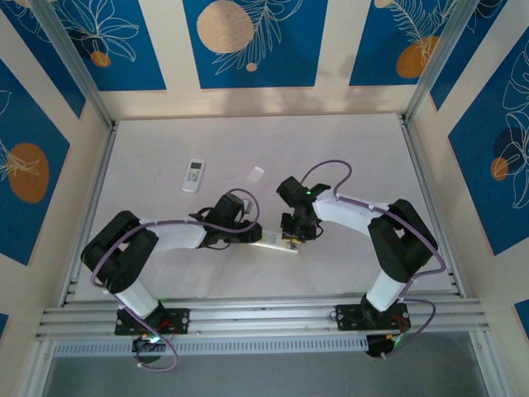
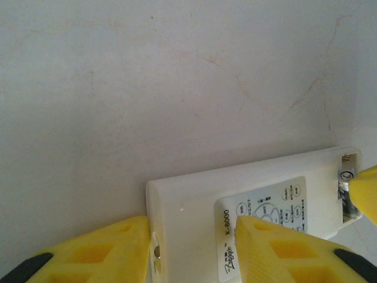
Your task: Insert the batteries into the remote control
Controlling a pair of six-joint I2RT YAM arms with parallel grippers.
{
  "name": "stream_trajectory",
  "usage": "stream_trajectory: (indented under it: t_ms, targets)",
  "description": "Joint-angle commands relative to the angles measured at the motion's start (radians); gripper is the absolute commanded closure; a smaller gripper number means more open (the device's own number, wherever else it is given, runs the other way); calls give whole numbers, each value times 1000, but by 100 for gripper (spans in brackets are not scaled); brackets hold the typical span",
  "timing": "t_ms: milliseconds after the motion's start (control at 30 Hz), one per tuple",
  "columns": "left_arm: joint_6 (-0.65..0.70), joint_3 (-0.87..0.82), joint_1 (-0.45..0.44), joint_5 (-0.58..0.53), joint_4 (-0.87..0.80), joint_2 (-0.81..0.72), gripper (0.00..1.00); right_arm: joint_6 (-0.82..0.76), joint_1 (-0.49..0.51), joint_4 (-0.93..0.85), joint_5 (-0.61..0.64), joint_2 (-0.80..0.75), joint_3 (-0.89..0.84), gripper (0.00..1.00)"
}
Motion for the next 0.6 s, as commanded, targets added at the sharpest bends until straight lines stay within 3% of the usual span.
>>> stream_trajectory:
  t_ms: [0,567]
  targets:
    - [5,19,-19,26,-23,-10,57,-7,7,-9,17,21,4,86]
    - [-11,-14,-38,17,-53,-71,57,61,-15,-30,98,-57,-28,86]
